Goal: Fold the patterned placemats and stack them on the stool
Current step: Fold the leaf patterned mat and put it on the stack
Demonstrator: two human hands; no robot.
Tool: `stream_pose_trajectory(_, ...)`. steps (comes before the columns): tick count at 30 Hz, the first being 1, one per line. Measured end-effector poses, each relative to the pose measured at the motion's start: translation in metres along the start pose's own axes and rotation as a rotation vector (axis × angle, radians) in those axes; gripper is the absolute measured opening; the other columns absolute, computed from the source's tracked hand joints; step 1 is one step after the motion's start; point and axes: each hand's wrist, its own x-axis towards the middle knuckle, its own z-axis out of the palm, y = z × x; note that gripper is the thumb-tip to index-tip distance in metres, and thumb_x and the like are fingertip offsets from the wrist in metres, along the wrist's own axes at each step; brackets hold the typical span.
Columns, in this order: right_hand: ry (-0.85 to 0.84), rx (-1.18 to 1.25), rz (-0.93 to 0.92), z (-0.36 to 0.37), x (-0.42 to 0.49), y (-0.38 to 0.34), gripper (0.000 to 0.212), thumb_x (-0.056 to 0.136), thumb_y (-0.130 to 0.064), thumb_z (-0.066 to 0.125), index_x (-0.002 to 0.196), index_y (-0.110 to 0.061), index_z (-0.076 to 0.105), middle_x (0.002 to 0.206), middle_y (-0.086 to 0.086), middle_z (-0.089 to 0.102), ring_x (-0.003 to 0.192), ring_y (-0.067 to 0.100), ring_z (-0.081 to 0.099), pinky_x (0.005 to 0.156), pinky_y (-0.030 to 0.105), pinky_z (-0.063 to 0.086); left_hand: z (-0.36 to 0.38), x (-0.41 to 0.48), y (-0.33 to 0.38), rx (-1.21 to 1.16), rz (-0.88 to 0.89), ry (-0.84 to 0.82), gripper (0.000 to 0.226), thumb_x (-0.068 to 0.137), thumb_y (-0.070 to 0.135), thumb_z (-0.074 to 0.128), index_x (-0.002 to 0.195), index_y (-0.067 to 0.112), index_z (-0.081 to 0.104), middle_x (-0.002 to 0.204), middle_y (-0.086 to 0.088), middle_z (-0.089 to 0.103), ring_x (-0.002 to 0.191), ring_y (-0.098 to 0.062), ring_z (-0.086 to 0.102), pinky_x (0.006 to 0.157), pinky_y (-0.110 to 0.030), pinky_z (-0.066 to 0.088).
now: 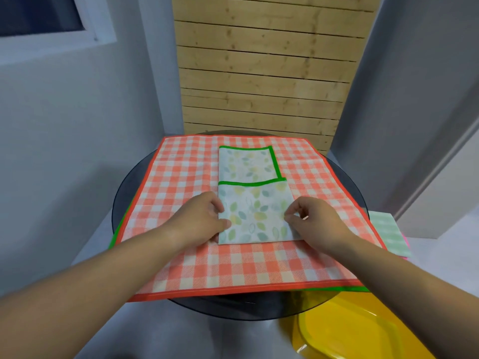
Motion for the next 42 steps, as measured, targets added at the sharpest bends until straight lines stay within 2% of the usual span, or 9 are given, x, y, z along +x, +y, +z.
stream_pose_trajectory(4, 0.013, -0.023, -0.006, 0.005, 0.004, 0.001, 0.011, 0.095, -0.022, 0.062, 0.091, -0.026, 0.071, 0.097, -0.011, 0.065, 0.086, 0.006, 0.058, 0.066, 0.019, 0.043, 0.003, 0.001, -0.004, 0.079, 0.045, 0.032, 0.007, 0.09, 0.027, 0.073, 0.095, 0.029, 0.069, 0.072, 0.01, 0.064, 0.07, -0.012, 0.069, 0.068, -0.025, 0.051)
stream_pose_trajectory(9, 0.023, -0.028, 0.023, 0.009, 0.007, -0.001, 0.015, 0.096, -0.018, 0.059, 0.093, -0.023, 0.073, 0.092, -0.015, 0.064, 0.081, 0.002, 0.056, 0.061, 0.014, 0.039, 0.003, -0.002, -0.003, 0.081, 0.047, 0.021, 0.034, 0.08, 0.038, 0.082, 0.109, 0.026, 0.069, 0.083, 0.005, 0.064, 0.068, -0.011, 0.068, 0.068, -0.027, 0.057)
stream_pose_trajectory(13, 0.034, -0.026, 0.032, 0.008, 0.009, -0.002, 0.017, 0.096, -0.016, 0.059, 0.092, -0.023, 0.074, 0.092, -0.013, 0.067, 0.079, 0.003, 0.058, 0.06, 0.015, 0.041, 0.005, -0.003, -0.005, 0.141, 0.072, 0.025, 0.059, 0.074, 0.041, 0.086, 0.126, 0.023, 0.065, 0.11, 0.012, 0.063, 0.093, -0.006, 0.065, 0.086, -0.03, 0.058)
stream_pose_trajectory(17, 0.035, -0.082, 0.016, 0.009, 0.007, -0.005, 0.017, 0.097, -0.018, 0.057, 0.096, -0.024, 0.074, 0.091, -0.013, 0.067, 0.075, 0.005, 0.059, 0.061, 0.019, 0.046, 0.011, -0.003, -0.004, 0.26, 0.079, 0.046, 0.063, 0.075, 0.044, 0.084, 0.131, 0.025, 0.061, 0.125, 0.012, 0.058, 0.106, -0.009, 0.06, 0.093, -0.032, 0.054)
stream_pose_trajectory(20, 0.027, -0.105, 0.034, 0.011, 0.002, -0.01, 0.014, 0.094, -0.035, 0.06, 0.097, -0.026, 0.07, 0.09, -0.011, 0.067, 0.072, 0.009, 0.062, 0.064, 0.032, 0.055, 0.015, -0.003, -0.003, 0.314, 0.077, 0.053, 0.064, 0.076, 0.05, 0.08, 0.132, 0.027, 0.06, 0.133, 0.008, 0.055, 0.11, -0.012, 0.059, 0.095, -0.034, 0.053)
stream_pose_trajectory(24, -0.017, -0.323, 0.025, 0.025, -0.008, -0.019, 0.057, 0.077, -0.076, 0.056, 0.113, -0.033, 0.053, 0.109, -0.008, 0.049, 0.087, 0.014, 0.058, 0.071, 0.033, 0.052, 0.022, -0.007, 0.001, 0.412, 0.06, 0.087, 0.069, 0.074, 0.068, 0.071, 0.131, 0.033, 0.055, 0.129, 0.007, 0.049, 0.101, -0.013, 0.058, 0.086, -0.031, 0.054)
stream_pose_trajectory(30, 0.025, -0.485, -0.035, 0.039, -0.015, -0.017, 0.076, 0.076, -0.085, 0.038, 0.126, -0.028, 0.045, 0.122, 0.001, 0.044, 0.104, 0.023, 0.052, 0.093, 0.042, 0.045, 0.029, -0.015, 0.007, 0.526, 0.076, 0.1, 0.077, 0.078, 0.077, 0.059, 0.136, 0.027, 0.046, 0.122, 0.005, 0.041, 0.092, -0.012, 0.056, 0.078, -0.033, 0.055)
stream_pose_trajectory(37, 0.023, -0.448, -0.03, 0.041, -0.015, -0.013, 0.078, 0.073, -0.087, 0.043, 0.13, -0.033, 0.043, 0.128, -0.003, 0.042, 0.115, 0.021, 0.047, 0.099, 0.043, 0.036, 0.035, -0.02, 0.001, 0.46, 0.083, 0.11, 0.074, 0.086, 0.065, 0.062, 0.144, 0.025, 0.039, 0.134, 0.002, 0.037, 0.096, -0.012, 0.054, 0.079, -0.03, 0.053)
stream_pose_trajectory(42, -0.081, -0.247, 0.025, 0.013, -0.007, 0.005, 0.054, 0.072, -0.075, 0.064, 0.117, -0.048, 0.052, 0.12, -0.008, 0.044, 0.108, 0.017, 0.051, 0.104, 0.045, 0.039, 0.018, -0.014, -0.004, 0.31, 0.031, 0.018, 0.069, 0.084, 0.045, 0.076, 0.143, 0.029, 0.045, 0.137, 0.002, 0.041, 0.108, -0.013, 0.054, 0.088, -0.024, 0.047)
